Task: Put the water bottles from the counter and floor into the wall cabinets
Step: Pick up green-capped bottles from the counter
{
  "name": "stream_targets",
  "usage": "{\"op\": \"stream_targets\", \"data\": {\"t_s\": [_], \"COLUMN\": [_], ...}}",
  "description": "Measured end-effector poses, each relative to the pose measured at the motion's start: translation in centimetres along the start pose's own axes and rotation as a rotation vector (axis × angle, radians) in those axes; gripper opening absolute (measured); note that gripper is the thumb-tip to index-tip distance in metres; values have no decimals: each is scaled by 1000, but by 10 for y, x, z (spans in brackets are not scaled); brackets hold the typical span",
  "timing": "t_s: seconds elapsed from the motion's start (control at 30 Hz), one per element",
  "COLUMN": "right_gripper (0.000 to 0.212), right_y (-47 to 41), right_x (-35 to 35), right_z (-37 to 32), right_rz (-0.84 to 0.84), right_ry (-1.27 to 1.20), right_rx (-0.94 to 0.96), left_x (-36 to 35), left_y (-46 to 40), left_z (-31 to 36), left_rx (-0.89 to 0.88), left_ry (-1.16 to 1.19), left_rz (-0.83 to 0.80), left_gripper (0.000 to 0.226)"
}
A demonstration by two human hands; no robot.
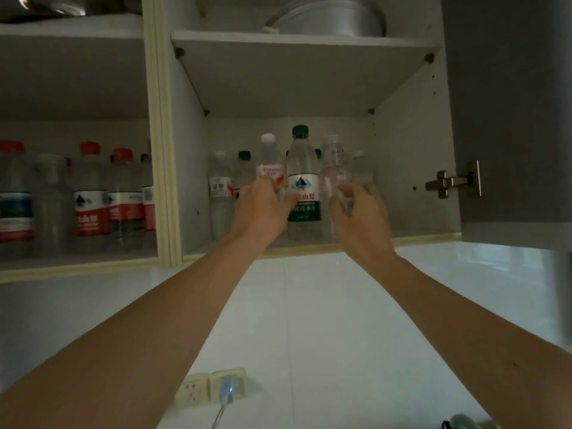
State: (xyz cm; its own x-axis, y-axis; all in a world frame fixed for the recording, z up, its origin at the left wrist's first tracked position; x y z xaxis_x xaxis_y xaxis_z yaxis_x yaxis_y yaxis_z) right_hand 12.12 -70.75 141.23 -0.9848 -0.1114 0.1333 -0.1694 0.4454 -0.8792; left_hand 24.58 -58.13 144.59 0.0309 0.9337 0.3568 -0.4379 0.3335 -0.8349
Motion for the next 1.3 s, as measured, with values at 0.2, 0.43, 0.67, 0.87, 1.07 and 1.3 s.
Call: {"op": "stream_targets", "data": {"t_s": [0.2,0.43,0.67,0.87,1.07,1.3], "right_gripper": [29,46,46,32,37,39], "right_y": [103,256,405,531,630,694], "right_x": [-25,-105,-187,-229,-242,-258], "right_z": [-29,-30,-11,15,24,32], "right_rz": [-43,-408,-828,-1144,-1336,-1253], "right_ry": [-187,-301,-236,-120,-16,5], "right_rx": [66,-135,-351,-646,-925,-1242], "left_x": [64,103,117,109,90,62], "left_y": [85,228,375,495,570,598], "left_z": [-35,-146,-279,-367,-413,-430], "left_rx": [-80,178,617,1005,1164,1097], "left_ry": [270,232,79,-21,-214,-311], "left_rz": [39,-70,-304,-590,-905,-1064], "left_gripper": [18,26,28,15,43,50]}}
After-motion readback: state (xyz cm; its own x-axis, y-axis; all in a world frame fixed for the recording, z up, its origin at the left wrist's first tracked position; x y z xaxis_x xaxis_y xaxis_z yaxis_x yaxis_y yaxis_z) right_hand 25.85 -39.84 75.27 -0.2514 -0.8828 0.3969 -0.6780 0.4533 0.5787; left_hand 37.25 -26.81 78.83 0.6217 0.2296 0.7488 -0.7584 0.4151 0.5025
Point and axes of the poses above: each hand's wrist, its own y-axis away from the middle knuckle, its own x-axis out of the back of the hand, z = x × y, the point moved 5 cm from there along -y, towards the middle knuckle, and after that the axes turned 1 degree about -y, right-handed, at the moved point
